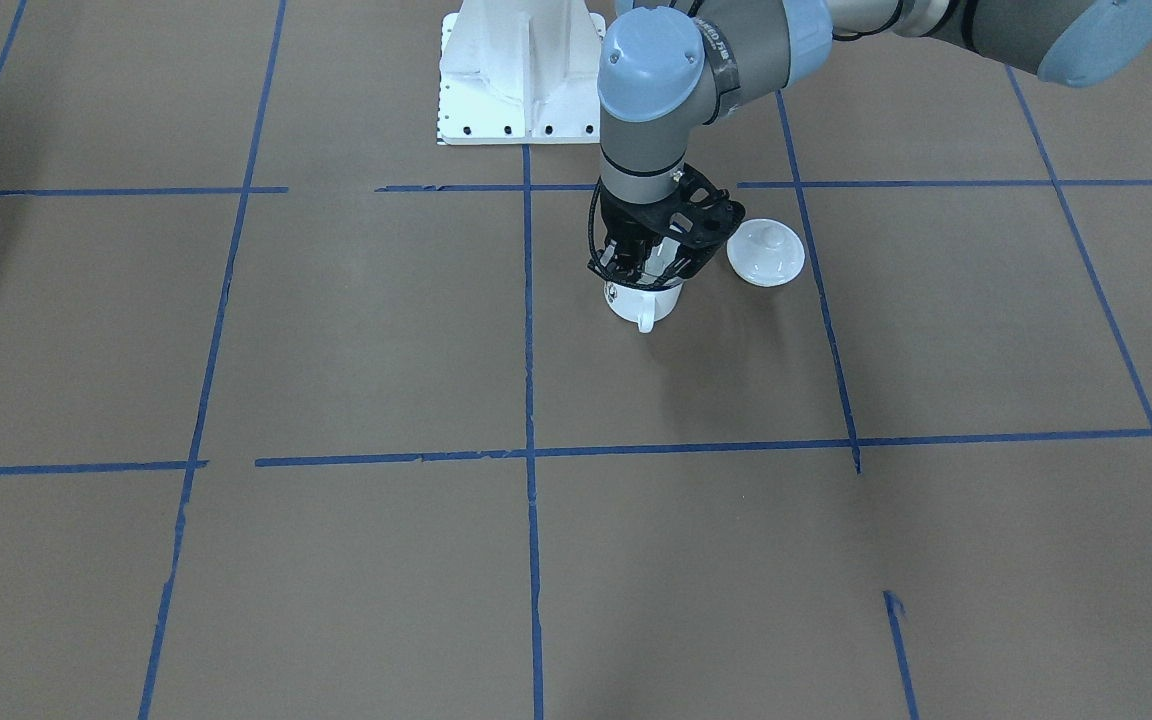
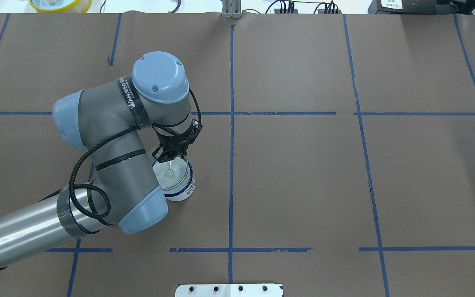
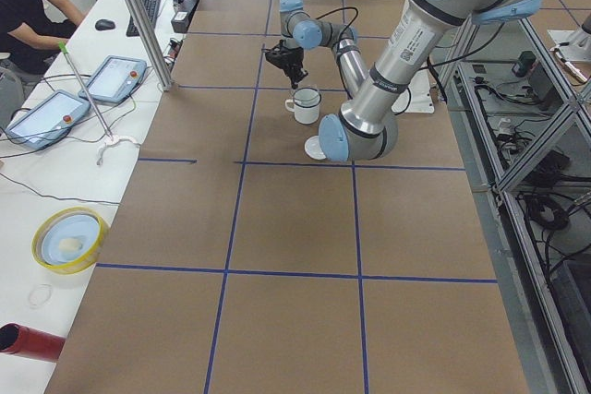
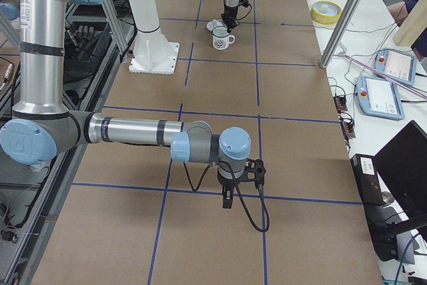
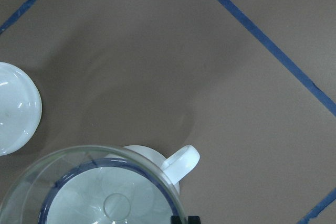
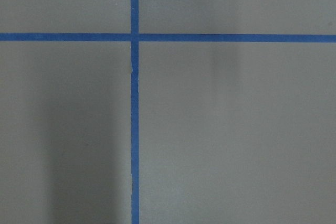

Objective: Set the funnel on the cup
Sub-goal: 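Lower the funnel spout-first into the mug's mouth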

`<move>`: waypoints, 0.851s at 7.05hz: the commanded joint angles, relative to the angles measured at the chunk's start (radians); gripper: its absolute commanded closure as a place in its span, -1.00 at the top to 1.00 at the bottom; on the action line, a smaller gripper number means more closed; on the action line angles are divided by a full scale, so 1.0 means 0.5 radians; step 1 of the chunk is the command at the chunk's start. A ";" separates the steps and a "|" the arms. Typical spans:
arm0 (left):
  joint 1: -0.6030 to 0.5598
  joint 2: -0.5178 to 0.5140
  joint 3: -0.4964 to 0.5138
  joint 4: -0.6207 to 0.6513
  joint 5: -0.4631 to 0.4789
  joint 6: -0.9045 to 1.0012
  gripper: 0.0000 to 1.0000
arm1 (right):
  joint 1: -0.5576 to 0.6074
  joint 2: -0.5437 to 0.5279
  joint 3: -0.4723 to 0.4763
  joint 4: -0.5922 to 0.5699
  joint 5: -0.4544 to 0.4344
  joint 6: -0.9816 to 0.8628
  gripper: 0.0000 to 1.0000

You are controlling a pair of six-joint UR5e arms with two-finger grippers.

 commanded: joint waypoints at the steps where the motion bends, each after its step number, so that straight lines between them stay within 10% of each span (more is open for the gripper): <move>1: 0.010 0.000 0.005 -0.003 0.000 0.000 -1.00 | 0.000 0.000 0.000 0.000 0.000 0.000 1.00; 4: 0.019 0.003 0.005 -0.015 0.000 0.000 -1.00 | 0.000 0.000 0.000 0.000 0.000 0.000 1.00; 6: 0.019 0.000 0.014 -0.021 0.000 0.000 -0.24 | 0.000 0.000 0.000 0.000 0.000 0.000 1.00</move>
